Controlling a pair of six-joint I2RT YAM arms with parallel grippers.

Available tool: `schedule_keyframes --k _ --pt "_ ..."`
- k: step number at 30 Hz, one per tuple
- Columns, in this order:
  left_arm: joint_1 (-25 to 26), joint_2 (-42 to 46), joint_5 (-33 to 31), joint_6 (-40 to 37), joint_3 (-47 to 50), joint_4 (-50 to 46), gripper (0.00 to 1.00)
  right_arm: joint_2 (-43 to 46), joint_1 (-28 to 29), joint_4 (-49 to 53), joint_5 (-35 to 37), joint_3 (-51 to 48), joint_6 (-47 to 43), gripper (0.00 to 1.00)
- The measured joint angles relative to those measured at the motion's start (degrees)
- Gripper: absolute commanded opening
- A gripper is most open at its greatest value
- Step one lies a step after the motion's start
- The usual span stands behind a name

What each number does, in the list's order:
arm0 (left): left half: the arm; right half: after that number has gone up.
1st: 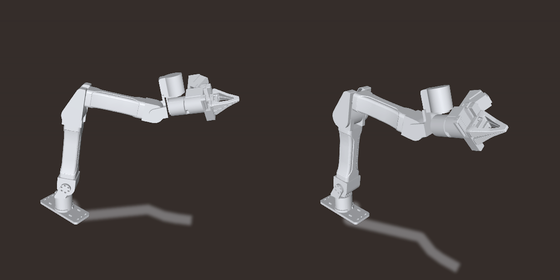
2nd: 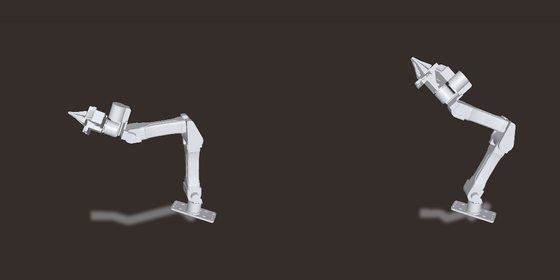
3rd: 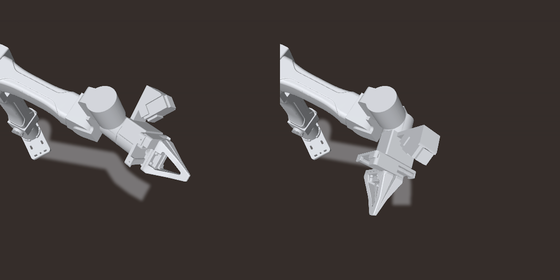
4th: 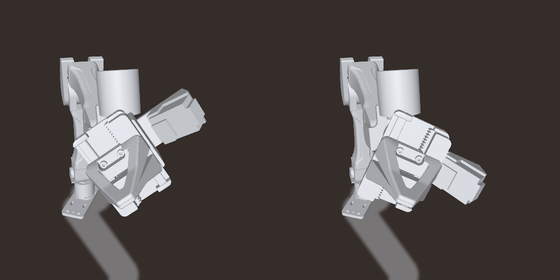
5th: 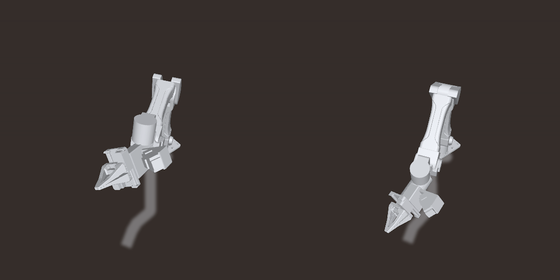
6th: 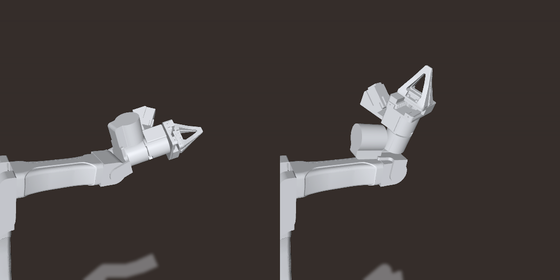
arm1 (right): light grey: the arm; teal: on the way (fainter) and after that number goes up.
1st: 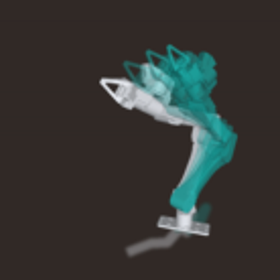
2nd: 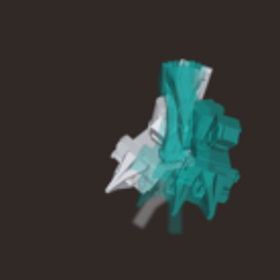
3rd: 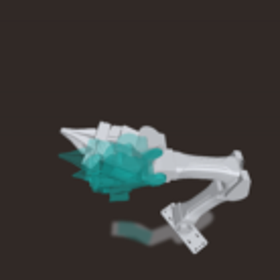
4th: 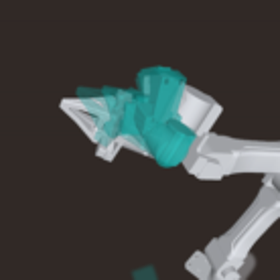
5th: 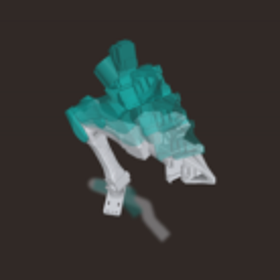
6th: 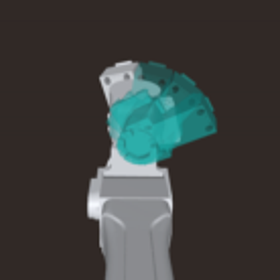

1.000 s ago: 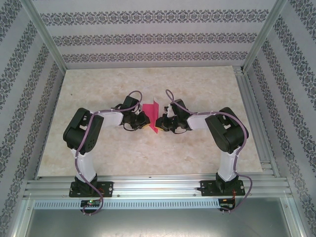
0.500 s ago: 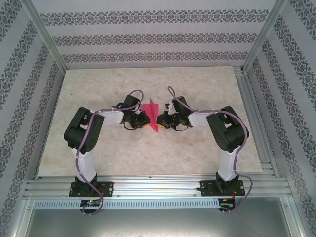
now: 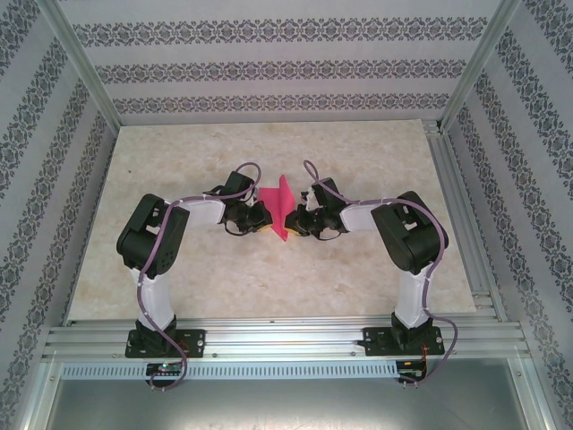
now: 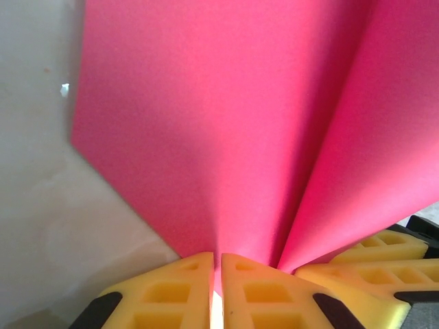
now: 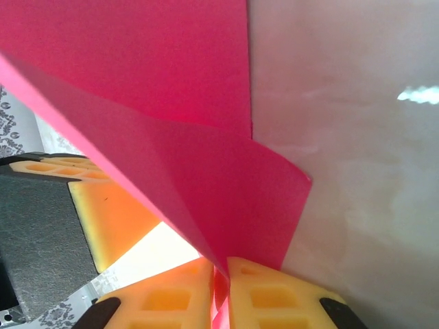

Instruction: Fold a paper plane with a square sheet of paper (pick it up from the middle)

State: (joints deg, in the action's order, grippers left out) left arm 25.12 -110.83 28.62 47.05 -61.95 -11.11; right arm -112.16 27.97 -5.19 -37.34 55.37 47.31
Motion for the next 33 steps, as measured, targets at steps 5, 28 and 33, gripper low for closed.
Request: schedule_keyframes --k 5,28,33 --pt "0.00 0.00 0.07 -0.20 -0.15 -0.13 0.14 0.02 0.00 0.07 -0.07 0.00 -0.15 0.14" --pt "0.02 0.00 0.48 -0.35 -0.37 -0.55 0.14 1.01 -0.74 10.95 1.97 8.02 -7.17 0.23" --pt "0.02 -0.02 0.68 -0.33 -0.37 -0.57 0.15 1.03 -0.74 13.40 3.32 8.76 -8.57 0.17"
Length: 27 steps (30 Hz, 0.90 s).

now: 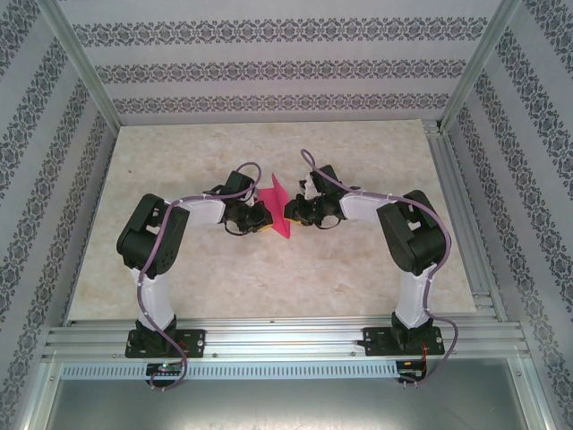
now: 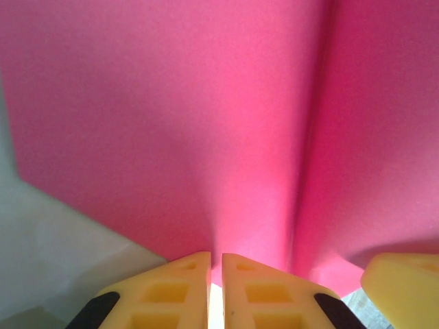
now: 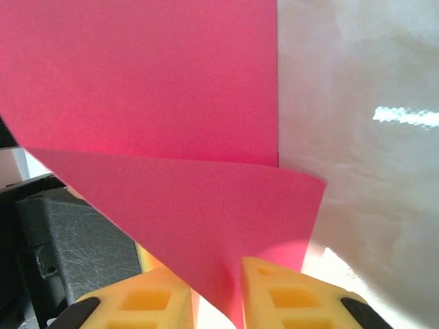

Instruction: Fold a paper plane with a square sheet of paper (pick it up from the middle)

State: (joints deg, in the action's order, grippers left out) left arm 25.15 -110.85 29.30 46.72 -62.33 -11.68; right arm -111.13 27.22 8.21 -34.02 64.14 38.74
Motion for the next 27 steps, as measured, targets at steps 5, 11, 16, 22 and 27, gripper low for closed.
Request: schedule_keyframes --k 5,11,16,22,27 --pt "0.00 -0.04 0.00 -0.02 0.00 0.00 0.15 -0.02 0.00 1.51 0.02 1.05 -1.27 0.11" --pt "0.00 -0.24 0.37 -0.17 0.00 0.02 0.14 -0.15 -0.63 1.64 -0.79 2.12 -1.40 0.11" --pt "0.00 -0.24 0.42 -0.24 -0.09 0.00 0.15 -1.64 -1.51 0.72 -2.14 2.12 -1.33 0.12" --pt "0.00 -0.26 0.39 -0.39 -0.76 -0.26 0.15 -2.64 -1.46 1.27 -3.04 2.14 -2.14 0.12" --pt "0.00 -0.28 0.42 -0.44 -0.85 -0.42 0.14 -3.91 -1.46 1.46 -4.22 2.75 -2.73 0.12"
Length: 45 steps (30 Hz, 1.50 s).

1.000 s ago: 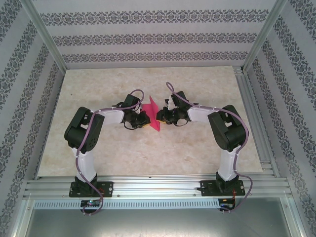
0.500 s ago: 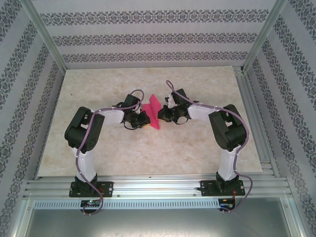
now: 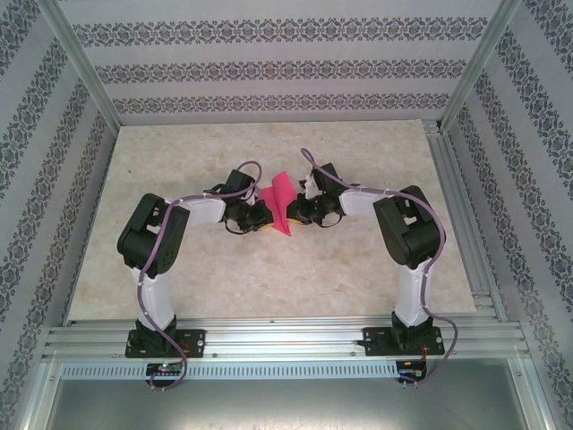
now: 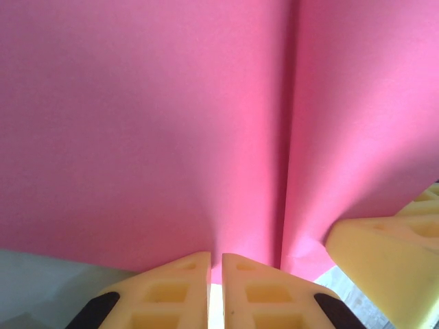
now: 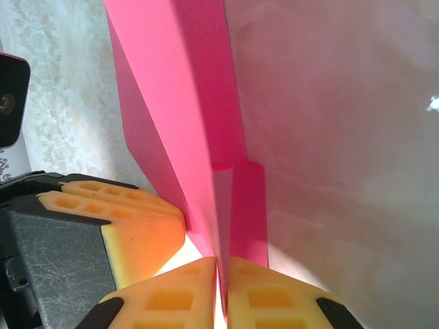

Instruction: Fold a paper plane with a square sheet of paper (pick it up from the middle)

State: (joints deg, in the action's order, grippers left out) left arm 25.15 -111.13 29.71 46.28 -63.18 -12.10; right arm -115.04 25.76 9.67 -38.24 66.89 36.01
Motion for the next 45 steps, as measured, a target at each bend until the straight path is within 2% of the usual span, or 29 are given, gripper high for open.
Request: schedule_keyframes --k 13,35,45 --pt "0.00 -0.17 -0.02 -0.87 -1.20 -0.96 0.14 -1.49 0.00 3.06 -2.01 3.72 -2.58 0.14" --pt "0.00 -0.94 -1.53 -2.34 -1.77 -2.75 0.14 -8.17 0.02 15.04 -5.46 15.17 -10.51 0.14" --pt "-0.02 3.45 -5.31 -2.29 0.59 -2.71 0.22 -11.02 0.11 17.84 -6.51 17.07 -11.76 0.14"
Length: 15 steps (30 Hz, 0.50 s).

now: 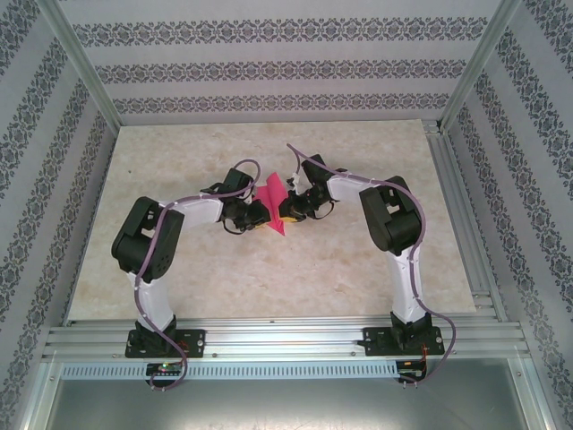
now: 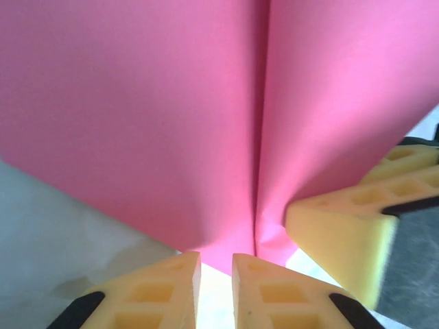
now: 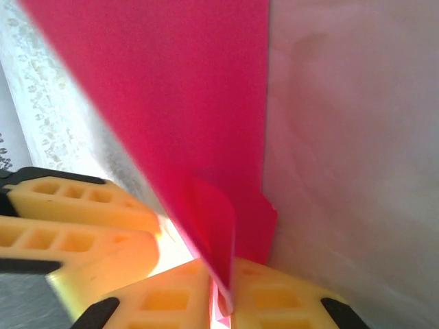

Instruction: Fold a paper plane with a square sheet of paper (pick it up from the middle)

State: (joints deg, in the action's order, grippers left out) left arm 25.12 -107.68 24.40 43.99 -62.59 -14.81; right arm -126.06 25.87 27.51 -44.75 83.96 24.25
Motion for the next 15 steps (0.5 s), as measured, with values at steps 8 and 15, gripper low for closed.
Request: schedule_keyframes --k 8,15 --pt "-1.20 1.88 -0.87 1.03 0.07 1.29 0.37 -0.02 0.39 -0.07 -0.46 0.46 0.07 0.19" --pt "-3.76 -0.07 1.31 3.80 -3.04 4.83 0.36 0.24 0.66 -2.78 -0.52 -0.07 1.27 0.28"
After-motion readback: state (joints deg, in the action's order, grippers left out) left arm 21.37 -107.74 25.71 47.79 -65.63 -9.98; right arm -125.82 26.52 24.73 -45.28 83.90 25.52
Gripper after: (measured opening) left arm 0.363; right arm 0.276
